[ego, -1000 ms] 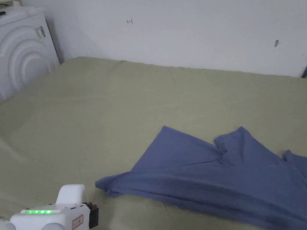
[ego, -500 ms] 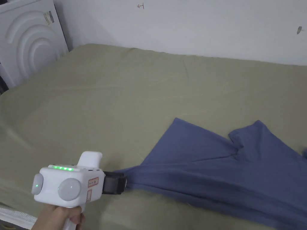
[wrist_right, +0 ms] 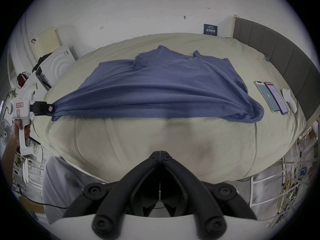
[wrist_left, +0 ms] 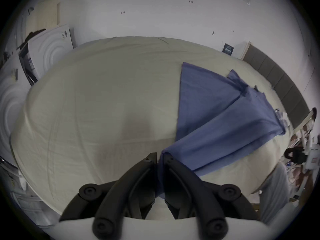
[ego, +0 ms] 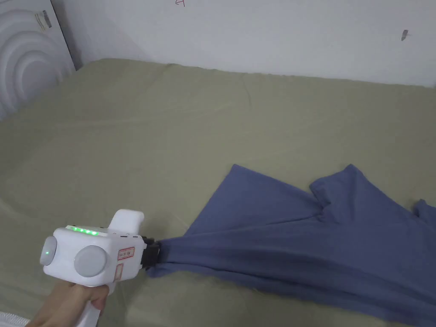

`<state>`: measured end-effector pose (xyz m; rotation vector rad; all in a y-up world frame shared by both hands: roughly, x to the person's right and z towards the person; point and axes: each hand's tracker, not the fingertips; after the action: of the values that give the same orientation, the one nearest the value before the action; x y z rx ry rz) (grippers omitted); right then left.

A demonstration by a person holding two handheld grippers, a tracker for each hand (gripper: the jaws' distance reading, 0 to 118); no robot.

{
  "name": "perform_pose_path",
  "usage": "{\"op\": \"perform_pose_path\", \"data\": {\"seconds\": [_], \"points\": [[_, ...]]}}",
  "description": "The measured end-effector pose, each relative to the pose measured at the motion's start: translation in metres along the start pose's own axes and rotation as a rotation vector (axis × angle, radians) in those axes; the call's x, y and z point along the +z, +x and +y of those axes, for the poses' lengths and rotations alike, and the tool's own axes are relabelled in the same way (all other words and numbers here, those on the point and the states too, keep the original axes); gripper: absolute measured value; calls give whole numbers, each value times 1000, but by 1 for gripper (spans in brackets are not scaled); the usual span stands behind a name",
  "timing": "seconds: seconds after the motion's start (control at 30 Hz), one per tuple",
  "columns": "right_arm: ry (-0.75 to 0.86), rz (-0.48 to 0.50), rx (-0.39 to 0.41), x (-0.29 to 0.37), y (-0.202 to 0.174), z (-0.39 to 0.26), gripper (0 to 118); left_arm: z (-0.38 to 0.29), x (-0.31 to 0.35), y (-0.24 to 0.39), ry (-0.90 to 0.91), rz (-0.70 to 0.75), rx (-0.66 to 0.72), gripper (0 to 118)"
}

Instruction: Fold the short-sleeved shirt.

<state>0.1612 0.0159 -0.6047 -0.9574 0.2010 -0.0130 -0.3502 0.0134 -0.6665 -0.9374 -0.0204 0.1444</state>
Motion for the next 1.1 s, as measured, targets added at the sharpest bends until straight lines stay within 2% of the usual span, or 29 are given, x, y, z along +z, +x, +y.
{"op": "perform_pose_path", "data": {"seconds": [0.57, 0.83, 0.93, 1.1], "points": [[21, 4, -78, 10, 23, -2, 1, -7, 15, 24, -11, 92, 65, 6], [49, -46, -63, 4, 49, 35, 1, -14, 0, 28, -41, 126, 68, 6], [63, -68, -55, -16, 69, 58, 1, -12, -4, 27, -53, 133, 80, 6], [64, -104, 10, -44, 93, 111, 1, -10, -8, 27, -73, 147, 72, 6]]}}
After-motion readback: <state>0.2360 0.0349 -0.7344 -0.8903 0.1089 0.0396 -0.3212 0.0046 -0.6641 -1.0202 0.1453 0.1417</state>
